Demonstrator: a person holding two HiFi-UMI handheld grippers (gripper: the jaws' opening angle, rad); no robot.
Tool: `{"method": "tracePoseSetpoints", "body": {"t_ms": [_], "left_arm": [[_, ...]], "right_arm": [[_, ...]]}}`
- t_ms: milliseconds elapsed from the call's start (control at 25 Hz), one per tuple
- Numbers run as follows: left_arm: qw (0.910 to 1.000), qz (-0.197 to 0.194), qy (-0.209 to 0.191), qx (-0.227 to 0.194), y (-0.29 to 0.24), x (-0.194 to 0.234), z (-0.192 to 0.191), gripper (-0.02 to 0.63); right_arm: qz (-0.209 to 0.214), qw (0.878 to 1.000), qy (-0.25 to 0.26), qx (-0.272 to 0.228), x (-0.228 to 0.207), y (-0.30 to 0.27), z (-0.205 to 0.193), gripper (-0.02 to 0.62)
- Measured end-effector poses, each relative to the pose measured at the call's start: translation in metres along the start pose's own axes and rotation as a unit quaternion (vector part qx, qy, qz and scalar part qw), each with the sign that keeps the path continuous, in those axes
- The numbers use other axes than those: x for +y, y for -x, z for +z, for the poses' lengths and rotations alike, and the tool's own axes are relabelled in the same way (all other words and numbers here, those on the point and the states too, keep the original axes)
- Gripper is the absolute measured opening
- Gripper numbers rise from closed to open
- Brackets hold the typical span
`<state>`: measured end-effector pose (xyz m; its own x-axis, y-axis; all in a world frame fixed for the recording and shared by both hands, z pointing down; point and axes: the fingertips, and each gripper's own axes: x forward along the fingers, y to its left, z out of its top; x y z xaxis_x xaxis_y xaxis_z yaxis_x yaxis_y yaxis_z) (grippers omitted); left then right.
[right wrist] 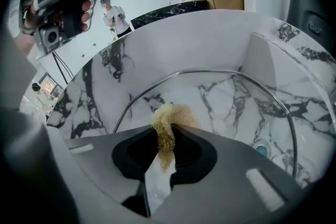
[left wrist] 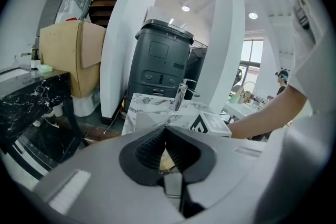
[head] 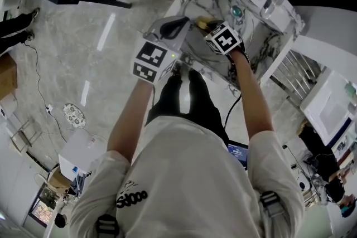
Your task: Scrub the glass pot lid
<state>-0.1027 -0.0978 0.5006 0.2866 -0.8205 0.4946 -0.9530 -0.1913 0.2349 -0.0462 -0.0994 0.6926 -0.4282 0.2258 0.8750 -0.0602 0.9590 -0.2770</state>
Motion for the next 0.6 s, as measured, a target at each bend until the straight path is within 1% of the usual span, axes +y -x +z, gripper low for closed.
{"method": "tracePoseSetpoints", "body": {"t_ms": [240,600], "left_arm": [[0.9999,-0.011,-0.006,-0.002,0.001,-0.012,0.001,0.011],[0.9995,-0.028,-0.017,0.0,-0.002,-0.028,0.002,0.011]], "right_arm": [[0.04,0.999,0.02,0.022,0.029,0.004,-0.019,0.058],[0.086,0.994,0.022,0.059,0.05,0.022,-0.06,0.057]]}}
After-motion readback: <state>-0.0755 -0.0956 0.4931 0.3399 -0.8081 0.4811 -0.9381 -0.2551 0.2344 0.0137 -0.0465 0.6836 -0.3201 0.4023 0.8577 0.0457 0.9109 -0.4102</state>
